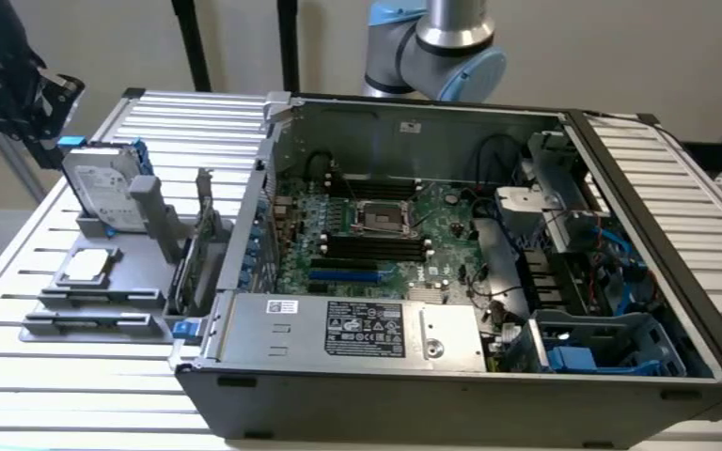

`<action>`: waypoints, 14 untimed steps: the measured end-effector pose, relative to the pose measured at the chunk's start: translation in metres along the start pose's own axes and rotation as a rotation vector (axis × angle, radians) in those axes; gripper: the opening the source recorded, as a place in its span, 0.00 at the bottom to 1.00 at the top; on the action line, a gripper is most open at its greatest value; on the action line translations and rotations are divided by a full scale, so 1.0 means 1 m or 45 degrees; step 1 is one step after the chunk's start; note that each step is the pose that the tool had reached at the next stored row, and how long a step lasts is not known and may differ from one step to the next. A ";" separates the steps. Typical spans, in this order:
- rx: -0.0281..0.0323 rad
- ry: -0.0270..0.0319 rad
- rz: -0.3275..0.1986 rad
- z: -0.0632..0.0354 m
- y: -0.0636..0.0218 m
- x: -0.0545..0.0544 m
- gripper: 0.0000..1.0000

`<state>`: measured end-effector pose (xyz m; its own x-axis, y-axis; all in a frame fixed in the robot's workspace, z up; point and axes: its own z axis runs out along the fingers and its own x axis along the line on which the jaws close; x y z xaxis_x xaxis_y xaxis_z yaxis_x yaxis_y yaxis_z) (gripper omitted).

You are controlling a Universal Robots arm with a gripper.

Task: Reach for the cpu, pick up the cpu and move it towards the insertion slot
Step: 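Pick up the cpu and move it towards the insertion slot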

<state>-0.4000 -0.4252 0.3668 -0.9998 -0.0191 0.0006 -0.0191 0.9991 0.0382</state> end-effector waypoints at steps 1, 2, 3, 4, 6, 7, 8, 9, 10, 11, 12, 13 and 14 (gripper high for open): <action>0.0000 -0.0001 0.000 0.0000 0.0000 0.000 0.11; 0.0000 0.0000 0.000 0.0000 0.0000 0.000 0.11; 0.0000 -0.0001 0.000 0.0000 0.0000 0.000 0.11; 0.0000 0.0000 0.000 0.0000 0.0000 0.000 0.11; 0.0000 -0.0001 0.000 0.0000 0.0000 0.000 0.11; 0.0000 -0.0001 0.000 0.0000 0.0000 0.000 0.11; 0.0000 0.0000 0.000 0.0000 0.0000 0.000 0.11; 0.0000 -0.0001 0.000 0.0000 0.0000 0.000 0.11; 0.0000 0.0000 0.000 0.0000 0.0000 0.000 0.11; -0.0001 -0.0001 0.000 0.0001 -0.0001 0.000 0.11; 0.0000 0.0000 0.000 0.0002 -0.0008 0.000 0.11; 0.0000 0.0001 0.000 0.0004 -0.0013 0.000 0.11; 0.0000 0.0000 0.000 0.0008 -0.0014 0.001 0.11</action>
<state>-0.4008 -0.4265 0.3660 -0.9998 -0.0191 0.0006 -0.0190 0.9991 0.0382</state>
